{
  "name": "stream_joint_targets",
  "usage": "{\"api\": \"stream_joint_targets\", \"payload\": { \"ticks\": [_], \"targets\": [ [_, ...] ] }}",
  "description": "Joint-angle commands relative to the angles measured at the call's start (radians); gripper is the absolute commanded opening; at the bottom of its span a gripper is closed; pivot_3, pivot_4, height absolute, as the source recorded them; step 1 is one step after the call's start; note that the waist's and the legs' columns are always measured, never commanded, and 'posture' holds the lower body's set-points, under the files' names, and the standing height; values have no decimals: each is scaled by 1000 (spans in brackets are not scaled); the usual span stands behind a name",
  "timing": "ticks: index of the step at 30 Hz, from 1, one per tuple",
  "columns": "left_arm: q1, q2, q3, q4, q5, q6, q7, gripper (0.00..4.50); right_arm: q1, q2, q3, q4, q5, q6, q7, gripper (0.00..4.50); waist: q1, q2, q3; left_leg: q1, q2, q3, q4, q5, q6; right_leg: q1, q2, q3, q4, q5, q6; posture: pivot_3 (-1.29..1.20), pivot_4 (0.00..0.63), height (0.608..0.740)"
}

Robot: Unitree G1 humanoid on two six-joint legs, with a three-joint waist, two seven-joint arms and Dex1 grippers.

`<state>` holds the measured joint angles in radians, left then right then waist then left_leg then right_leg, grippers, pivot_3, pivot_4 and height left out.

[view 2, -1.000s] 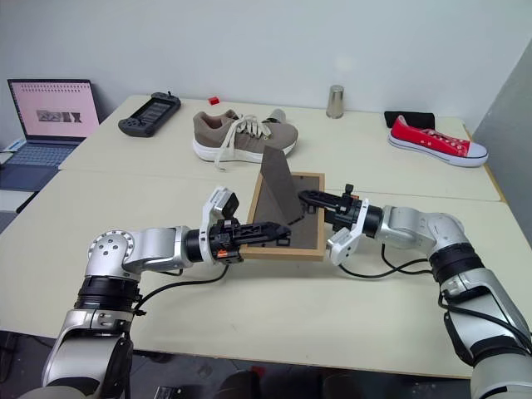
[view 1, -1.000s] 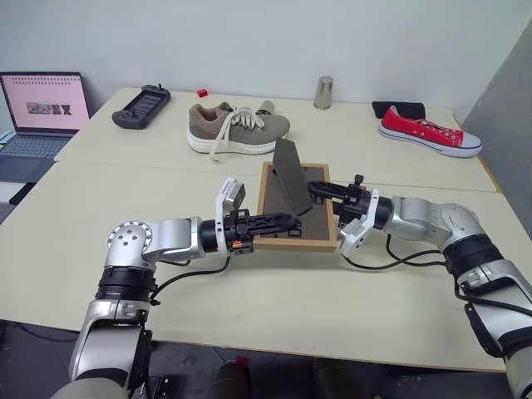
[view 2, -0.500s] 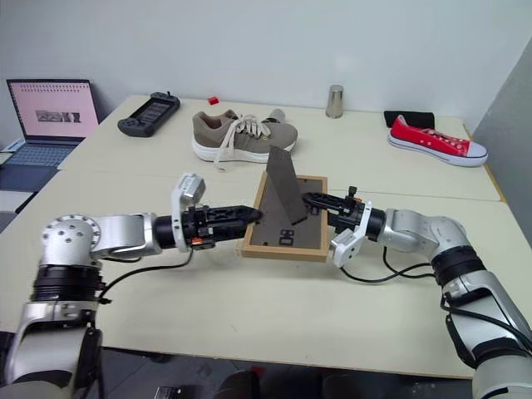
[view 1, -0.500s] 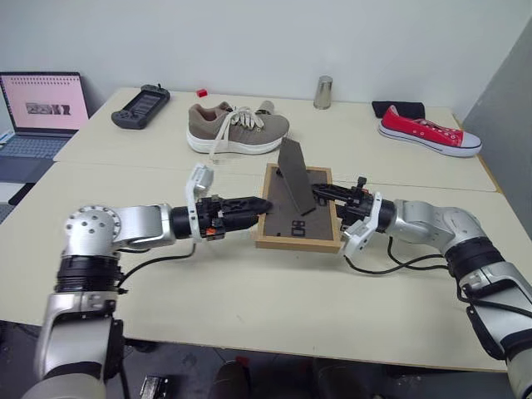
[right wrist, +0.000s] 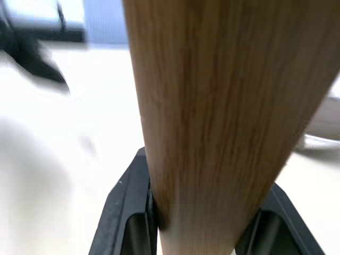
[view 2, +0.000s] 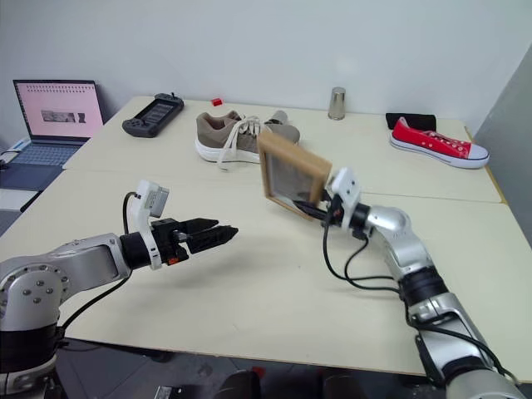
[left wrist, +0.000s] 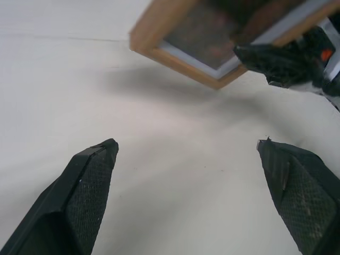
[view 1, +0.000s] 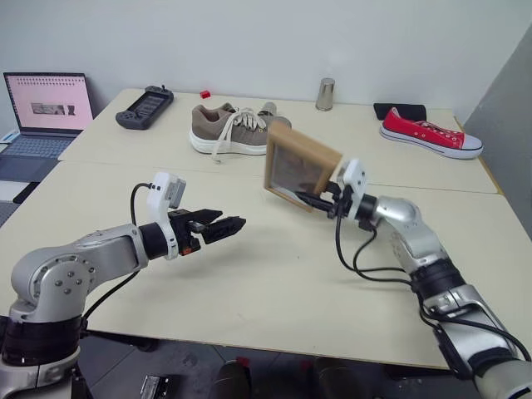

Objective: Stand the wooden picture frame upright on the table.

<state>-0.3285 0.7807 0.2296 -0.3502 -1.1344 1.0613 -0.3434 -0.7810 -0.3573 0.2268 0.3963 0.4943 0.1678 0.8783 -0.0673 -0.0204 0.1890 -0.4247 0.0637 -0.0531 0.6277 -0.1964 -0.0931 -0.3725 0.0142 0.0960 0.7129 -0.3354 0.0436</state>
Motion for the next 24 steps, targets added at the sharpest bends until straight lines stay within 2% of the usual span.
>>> {"api": "stream_joint_targets", "payload": {
  "ticks": [1, 9, 16, 18, 24],
  "targets": [
    [39, 36, -45, -91, 167, -111, -50, 4500, -47, 56, -54, 89, 17, 91, 39, 1297, 4, 0, 0, 0, 0, 1, 0, 0, 0, 0, 0, 0, 0, 0, 0, 0, 150, 740],
    [58, -3, -103, -119, 372, -246, -65, 4500, -40, 117, -18, 270, -164, -33, 63, 1297, 13, 0, 0, -3, 0, 1, -1, 0, 0, -3, 0, 0, -2, 0, 0, 0, 150, 740],
    [38, -51, -125, -94, 438, -266, -83, 4500, -31, 139, -60, 278, -183, 7, 62, 1297, 11, 0, 0, -2, 0, 1, -1, 0, 0, -3, 0, 0, -2, 0, 0, 0, 150, 740],
    [32, -54, -137, -86, 463, -279, -98, 4500, -28, 143, -84, 282, -170, 38, 46, 1998, 11, 0, 0, -2, 0, 1, -1, 0, 0, -2, 0, 0, -2, 0, 0, 0, 150, 740],
    [6, -75, -140, -49, 495, -292, -130, 4500, 10, 128, -101, 231, -192, 69, 24, 3523, 11, 0, 0, -2, 0, 1, -1, 0, 0, -3, 0, 0, -2, 0, 0, 0, 150, 740]
  ]
}}
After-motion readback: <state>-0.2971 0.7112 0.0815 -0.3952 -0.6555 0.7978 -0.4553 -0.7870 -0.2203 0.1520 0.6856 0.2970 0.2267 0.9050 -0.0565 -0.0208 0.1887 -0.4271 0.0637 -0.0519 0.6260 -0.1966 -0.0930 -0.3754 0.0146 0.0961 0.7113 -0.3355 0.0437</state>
